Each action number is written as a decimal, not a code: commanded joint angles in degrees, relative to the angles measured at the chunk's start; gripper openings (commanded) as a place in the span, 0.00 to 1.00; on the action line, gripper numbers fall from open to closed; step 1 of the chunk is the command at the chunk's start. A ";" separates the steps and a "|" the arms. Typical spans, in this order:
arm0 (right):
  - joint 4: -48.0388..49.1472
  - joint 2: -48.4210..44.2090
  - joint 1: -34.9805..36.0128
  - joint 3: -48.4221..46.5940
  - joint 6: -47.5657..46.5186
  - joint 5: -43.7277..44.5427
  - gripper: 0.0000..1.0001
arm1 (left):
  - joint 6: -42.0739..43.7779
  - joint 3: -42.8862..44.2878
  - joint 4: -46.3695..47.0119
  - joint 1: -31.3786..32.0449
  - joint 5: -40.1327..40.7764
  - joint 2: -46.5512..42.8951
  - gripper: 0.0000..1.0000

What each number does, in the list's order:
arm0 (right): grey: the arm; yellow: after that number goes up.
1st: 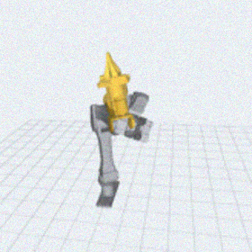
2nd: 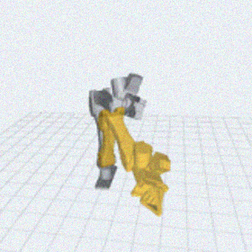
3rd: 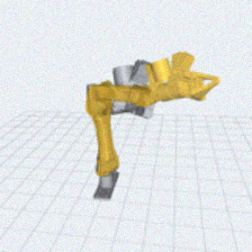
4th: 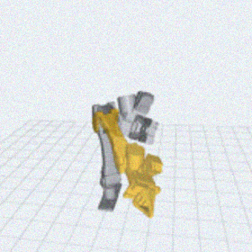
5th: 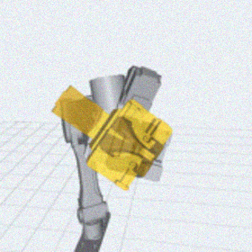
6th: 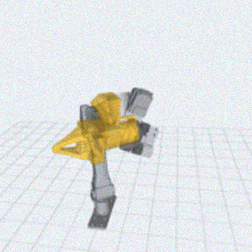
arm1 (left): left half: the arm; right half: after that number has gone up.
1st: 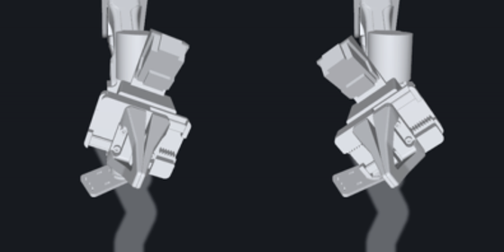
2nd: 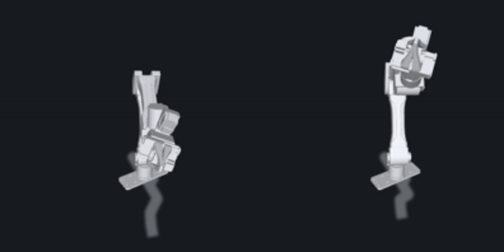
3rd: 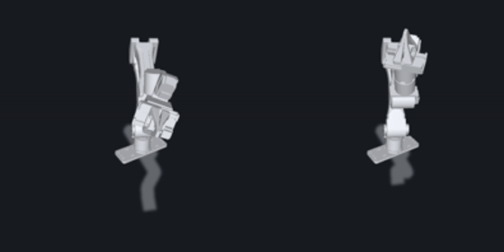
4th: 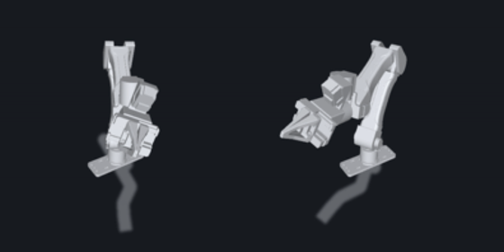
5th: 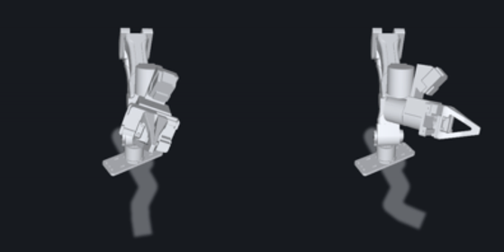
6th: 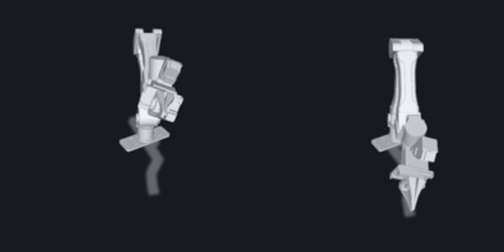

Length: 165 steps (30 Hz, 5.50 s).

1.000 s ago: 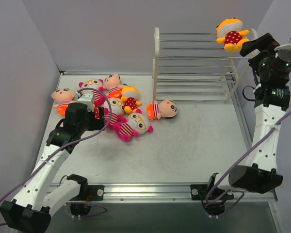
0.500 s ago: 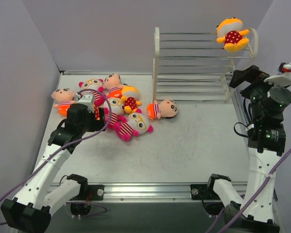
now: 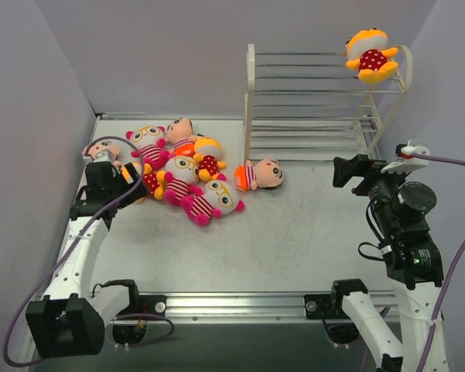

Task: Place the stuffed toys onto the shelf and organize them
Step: Grab a stuffed toy with the left arm, then pass the stuffed toy from the left arm to the right

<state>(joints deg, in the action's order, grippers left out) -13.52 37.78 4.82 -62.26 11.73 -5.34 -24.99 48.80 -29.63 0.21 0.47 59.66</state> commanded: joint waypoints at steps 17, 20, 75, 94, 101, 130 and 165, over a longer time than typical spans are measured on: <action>1.74 -5.79 12.58 6.98 -3.55 2.27 0.99 | -27.39 -17.24 48.33 -16.99 -4.34 15.57 0.96; 1.57 -5.87 13.64 7.24 -3.90 3.15 0.99 | -27.57 -18.82 55.18 -16.99 -3.81 18.73 0.96; 7.98 24.43 60.38 2.33 5.85 23.34 0.96 | -8.84 13.52 -12.28 2.31 1.02 -8.06 0.02; 20.20 46.23 78.41 -9.89 0.40 32.77 0.86 | -10.95 15.36 -17.75 12.10 3.66 -11.32 0.02; 21.43 50.72 78.85 -12.80 -0.21 32.59 0.82 | -11.92 15.98 -17.74 13.24 3.49 -11.85 0.02; 24.50 57.14 78.59 -15.09 -1.36 40.85 0.31 | -15.00 17.74 -18.28 18.86 5.24 -13.16 0.02; -7.13 28.24 73.67 -20.17 -4.78 47.35 0.00 | -1.82 24.95 -14.23 18.60 20.18 -17.20 0.94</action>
<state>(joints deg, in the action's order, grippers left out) -16.71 70.41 79.07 -77.73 8.14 37.30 -30.09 73.12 -45.63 19.03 16.60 44.12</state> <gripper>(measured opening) 0.087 0.938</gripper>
